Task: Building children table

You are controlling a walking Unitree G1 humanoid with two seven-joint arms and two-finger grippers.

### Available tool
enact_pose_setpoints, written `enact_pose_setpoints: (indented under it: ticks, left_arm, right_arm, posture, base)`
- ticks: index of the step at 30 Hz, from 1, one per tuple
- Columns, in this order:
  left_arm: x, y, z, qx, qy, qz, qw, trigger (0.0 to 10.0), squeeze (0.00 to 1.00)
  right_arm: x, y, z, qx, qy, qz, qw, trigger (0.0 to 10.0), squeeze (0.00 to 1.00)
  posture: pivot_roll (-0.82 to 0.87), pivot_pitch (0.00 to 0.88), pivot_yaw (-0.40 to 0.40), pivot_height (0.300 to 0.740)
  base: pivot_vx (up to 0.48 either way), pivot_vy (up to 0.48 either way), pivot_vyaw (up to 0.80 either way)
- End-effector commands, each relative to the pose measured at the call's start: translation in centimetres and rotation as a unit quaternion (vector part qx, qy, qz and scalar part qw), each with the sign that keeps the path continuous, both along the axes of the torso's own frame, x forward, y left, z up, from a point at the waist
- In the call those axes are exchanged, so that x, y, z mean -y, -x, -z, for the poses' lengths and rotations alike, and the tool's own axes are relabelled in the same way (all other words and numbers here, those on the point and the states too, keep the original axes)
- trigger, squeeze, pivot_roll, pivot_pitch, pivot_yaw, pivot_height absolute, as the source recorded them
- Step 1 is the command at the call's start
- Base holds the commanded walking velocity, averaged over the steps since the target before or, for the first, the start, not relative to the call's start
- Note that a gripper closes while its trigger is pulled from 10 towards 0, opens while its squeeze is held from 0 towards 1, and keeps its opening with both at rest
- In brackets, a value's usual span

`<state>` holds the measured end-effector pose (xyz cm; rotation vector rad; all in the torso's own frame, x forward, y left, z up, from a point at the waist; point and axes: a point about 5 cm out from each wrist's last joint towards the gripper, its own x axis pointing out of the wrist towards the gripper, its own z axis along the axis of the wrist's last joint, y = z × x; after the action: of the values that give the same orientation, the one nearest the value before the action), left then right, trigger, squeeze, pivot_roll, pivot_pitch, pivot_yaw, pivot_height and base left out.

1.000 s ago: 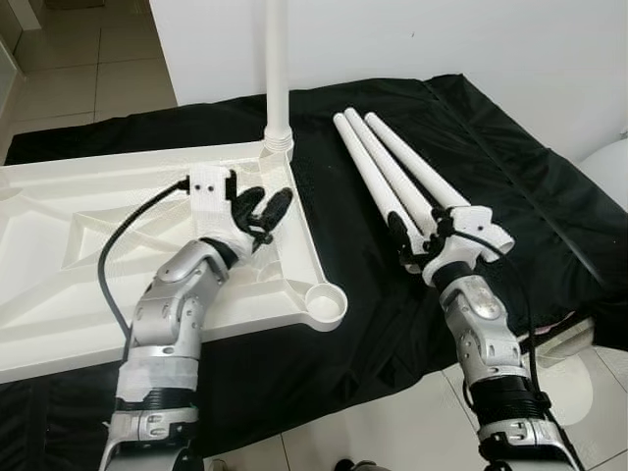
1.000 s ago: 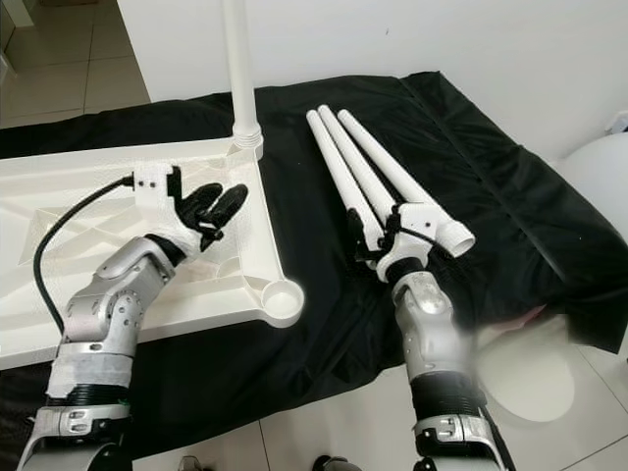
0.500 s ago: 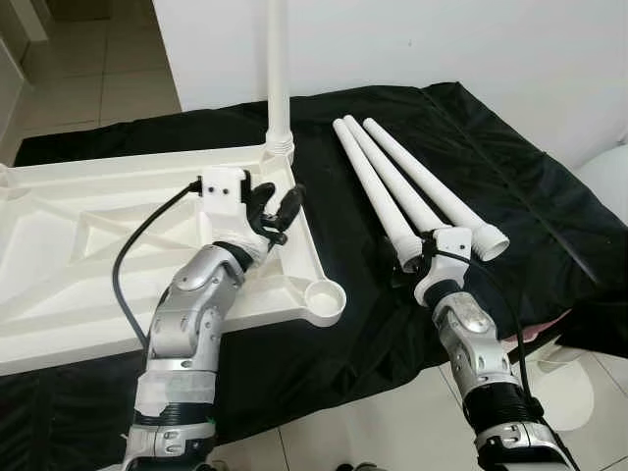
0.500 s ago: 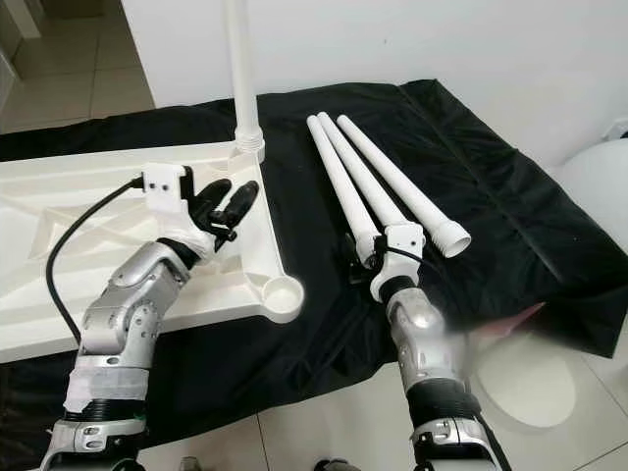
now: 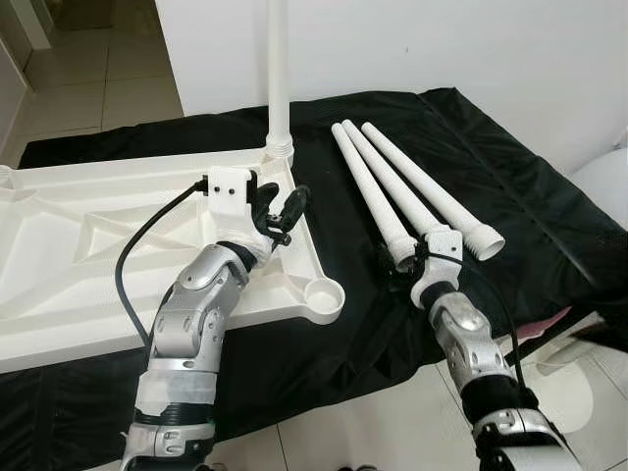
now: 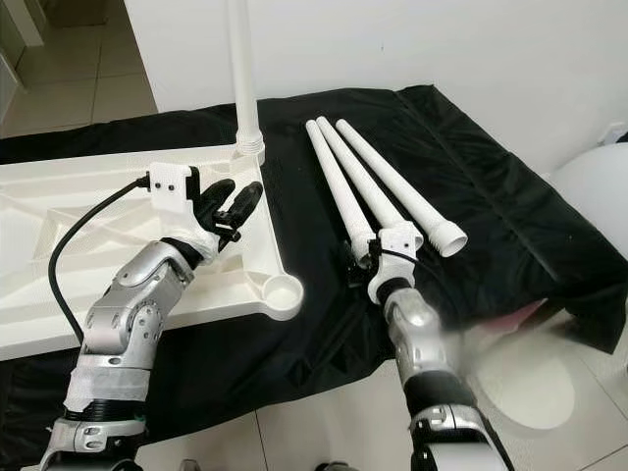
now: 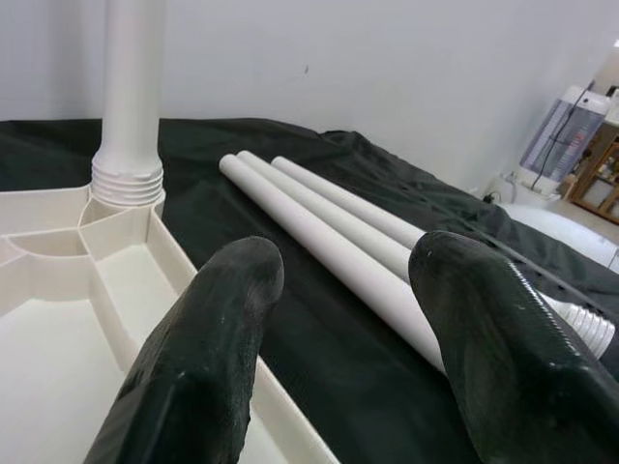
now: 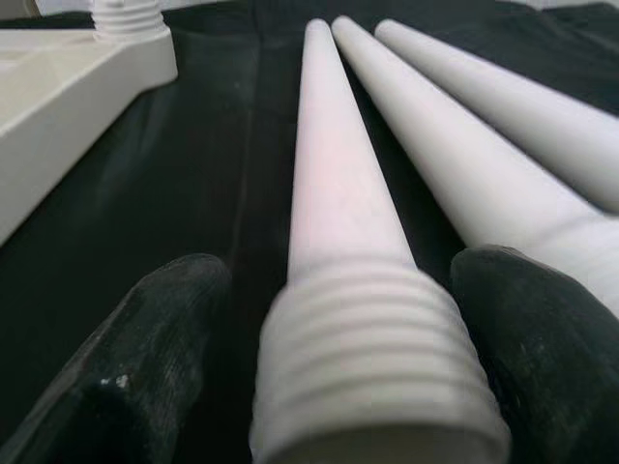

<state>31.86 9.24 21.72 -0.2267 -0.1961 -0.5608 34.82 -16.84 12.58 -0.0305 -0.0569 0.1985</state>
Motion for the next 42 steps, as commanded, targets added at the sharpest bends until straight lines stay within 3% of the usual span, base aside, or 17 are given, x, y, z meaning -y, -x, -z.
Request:
enact_pose_setpoints:
  ticks: [1,10,11,13,17,18,21,23,24,28,29,32,37,38,39,40,42]
  left_arm:
    - [0.1,0.1,0.1,0.003,-0.007,0.000,1.000,10.0,0.00]
    - [0.3,0.0,-0.1,0.007,-0.012,0.001,1.000,10.0,0.00]
    - [0.3,0.1,-0.1,0.008,-0.012,0.002,1.000,10.0,0.00]
    - [0.5,0.2,-0.1,0.010,-0.015,0.007,1.000,10.0,0.00]
    - [0.6,0.2,-0.1,0.010,-0.017,0.009,1.000,10.0,0.00]
    - [0.6,0.2,-0.1,0.011,-0.017,0.009,1.000,10.0,0.00]
    - [0.6,0.3,-0.1,0.011,-0.018,0.008,1.000,10.0,0.00]
    - [0.6,0.3,-0.1,0.012,-0.018,0.009,1.000,10.0,0.00]
    - [0.7,0.3,-0.1,0.011,-0.018,0.009,1.000,10.0,0.00]
    - [0.7,0.3,0.0,0.010,-0.018,0.010,1.000,10.0,0.00]
    - [0.7,0.4,0.0,0.009,-0.020,0.012,1.000,10.0,0.00]
    - [1.0,0.6,0.2,0.005,-0.017,0.029,0.999,10.0,0.00]
    - [1.5,1.2,0.6,-0.010,-0.032,0.087,0.996,10.0,0.00]
    - [1.6,1.3,0.7,-0.017,-0.031,0.107,0.994,10.0,0.60]
    - [1.6,1.3,0.7,-0.017,-0.031,0.107,0.994,10.0,0.60]
    - [1.6,1.5,0.8,-0.020,-0.026,0.121,0.992,10.0,1.00]
    - [1.6,1.5,0.8,-0.020,-0.026,0.121,0.992,10.0,1.00]
  right_arm:
    - [0.2,0.0,0.6,-0.010,0.001,0.003,1.000,10.0,0.00]
    - [0.0,-0.4,1.4,-0.035,0.002,-0.015,0.999,9.6,0.00]
    - [-0.1,-0.4,1.6,-0.044,0.001,-0.024,0.999,2.8,0.00]
    - [0.0,-0.5,1.8,-0.052,0.003,-0.021,0.998,1.3,0.00]
    - [0.1,-0.6,2.1,-0.066,0.000,-0.020,0.998,1.2,0.00]
    - [0.2,-0.7,2.2,-0.070,-0.002,-0.020,0.997,0.0,0.00]
    - [0.3,-0.7,2.1,-0.067,-0.001,-0.020,0.998,0.0,0.00]
    - [0.4,-0.7,2.1,-0.066,0.001,-0.018,0.998,0.0,0.00]
    - [0.5,-0.7,2.2,-0.070,0.004,-0.012,0.997,3.9,0.00]
    - [0.6,-0.7,2.3,-0.073,0.006,-0.008,0.997,3.9,0.00]
    - [0.7,-0.7,2.6,-0.077,0.007,-0.010,0.997,10.0,0.00]
    - [0.5,-0.5,2.2,-0.046,0.016,-0.016,0.999,10.0,0.00]
    - [1.0,-0.3,0.9,0.022,0.025,0.044,0.998,10.0,0.00]
    - [1.0,-0.2,0.6,0.038,0.021,0.053,0.998,10.0,0.00]
    - [1.0,-0.2,0.6,0.038,0.021,0.053,0.998,10.0,0.00]
    - [1.0,0.0,0.2,0.057,0.015,0.061,0.996,10.0,0.00]
    - [1.0,0.0,0.2,0.057,0.015,0.061,0.996,10.0,0.00]
  posture:
    - [-0.01,0.018,-0.020,0.740]
    - [-0.01,0.011,-0.021,0.740]
    - [-0.01,0.002,-0.021,0.740]
    - [-0.01,0.000,-0.022,0.740]
    - [-0.01,0.000,-0.023,0.740]
    - [-0.01,0.000,-0.024,0.740]
    - [-0.01,0.000,-0.024,0.740]
    - [-0.01,0.000,-0.028,0.740]
    - [-0.01,0.000,-0.028,0.740]
    - [-0.01,0.000,-0.028,0.740]
    - [-0.01,0.000,-0.028,0.740]
    - [-0.02,0.000,-0.028,0.740]
    - [-0.02,0.000,-0.029,0.740]
    - [-0.02,0.000,-0.025,0.740]
    - [-0.02,0.000,-0.025,0.740]
    - [-0.02,0.000,-0.022,0.740]
    - [-0.02,0.000,-0.022,0.740]
  base:
    - [0.000,0.000,0.00]
    - [0.000,0.000,0.00]
    - [0.000,0.000,0.00]
    - [0.000,0.000,0.00]
    - [0.000,0.000,0.00]
    - [0.000,0.000,0.00]
    - [0.000,0.000,0.00]
    - [0.000,0.000,0.00]
    - [0.000,0.000,0.00]
    - [0.000,0.000,0.00]
    - [0.000,0.000,0.00]
    - [0.000,0.000,0.00]
    - [0.000,0.000,0.00]
    - [0.000,0.000,0.00]
    - [0.000,0.000,0.00]
    - [0.000,0.000,0.00]
    - [0.000,0.000,0.00]
